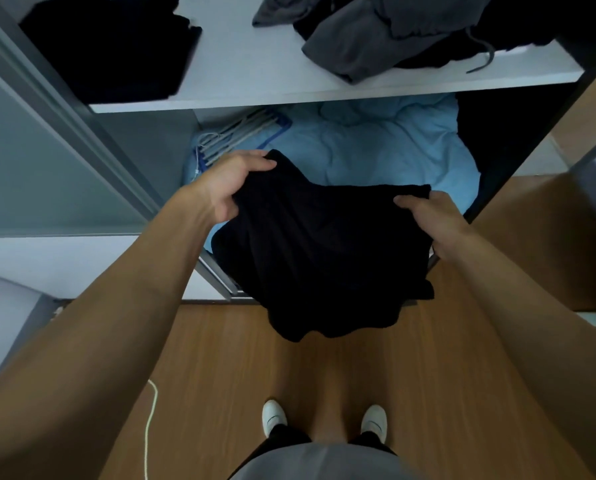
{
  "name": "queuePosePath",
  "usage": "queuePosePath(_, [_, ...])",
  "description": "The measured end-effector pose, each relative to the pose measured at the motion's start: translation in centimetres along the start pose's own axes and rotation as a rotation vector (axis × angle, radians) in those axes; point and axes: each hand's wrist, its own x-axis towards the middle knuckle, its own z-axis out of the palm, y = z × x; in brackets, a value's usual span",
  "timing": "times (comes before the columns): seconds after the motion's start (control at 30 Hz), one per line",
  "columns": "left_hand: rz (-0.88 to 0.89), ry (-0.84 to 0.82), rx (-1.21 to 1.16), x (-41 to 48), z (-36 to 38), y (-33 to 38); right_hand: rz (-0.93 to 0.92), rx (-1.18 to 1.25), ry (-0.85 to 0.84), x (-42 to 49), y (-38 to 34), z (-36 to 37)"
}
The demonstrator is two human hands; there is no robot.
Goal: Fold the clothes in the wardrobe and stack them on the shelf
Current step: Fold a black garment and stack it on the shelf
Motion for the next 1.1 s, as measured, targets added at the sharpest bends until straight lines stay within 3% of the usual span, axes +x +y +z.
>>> queuePosePath(0.07, [-0.001, 0.003, -0.028, -0.2, 0.5, 0.2, -0.017, -0.519, -0.052, 0.2, 0.4, 0.3])
queuePosePath(0.13, [0.010, 0.023, 0.008, -0.4, 1.4, 0.5, -0.100, -0.799, -0.026, -0.3, 0.4, 1.1])
queuePosePath(0.2, [0.025, 0.026, 0.055, -0.6, 2.6, 0.8, -0.250, -0.705, -0.037, -1.6, -0.2, 2.6])
queuePosePath(0.3, [0.039, -0.012, 0.096, -1.0, 5.0, 1.0, -0.313, -0.427, -0.346, -4.8, -1.2, 7.2])
queuePosePath(0.33, [0.052, -0.010, 0.091, -1.2, 5.8, 1.0, -0.345, -0.400, -0.379, -5.4, -0.9, 8.8])
queuePosePath(0.47, [0.139, 0.009, 0.071, -1.4, 6.7, 1.4, -0.381, -0.353, -0.104, -4.7, -0.6, 11.0])
queuePosePath(0.53, [0.199, 0.089, 0.114, -1.2, 5.4, 1.4, -0.373, -0.361, -0.044, -4.0, -0.8, 10.0])
queuePosePath(0.6, [0.236, 0.202, 0.134, -1.0, 3.7, 1.0, -0.382, -0.384, -0.087, -3.9, -1.0, 9.0])
queuePosePath(0.7, [0.208, 0.340, -0.018, -0.6, 1.5, 0.0, -0.431, -0.466, -0.180, -4.4, -1.5, 8.4])
queuePosePath(0.87, [0.281, 0.338, -0.025, -0.6, 0.7, -0.7, -0.439, -0.549, -0.158, -5.5, -2.7, 8.2])
queuePosePath(0.97, [0.318, 0.355, 0.054, -0.8, -0.4, -0.9, -0.349, -0.167, -0.212, -6.0, -3.3, 7.2])
queuePosePath(1.1, [0.264, 0.105, 0.164, -1.1, -2.1, -2.2, -0.200, 0.283, -0.275, -6.7, -3.5, 6.8])
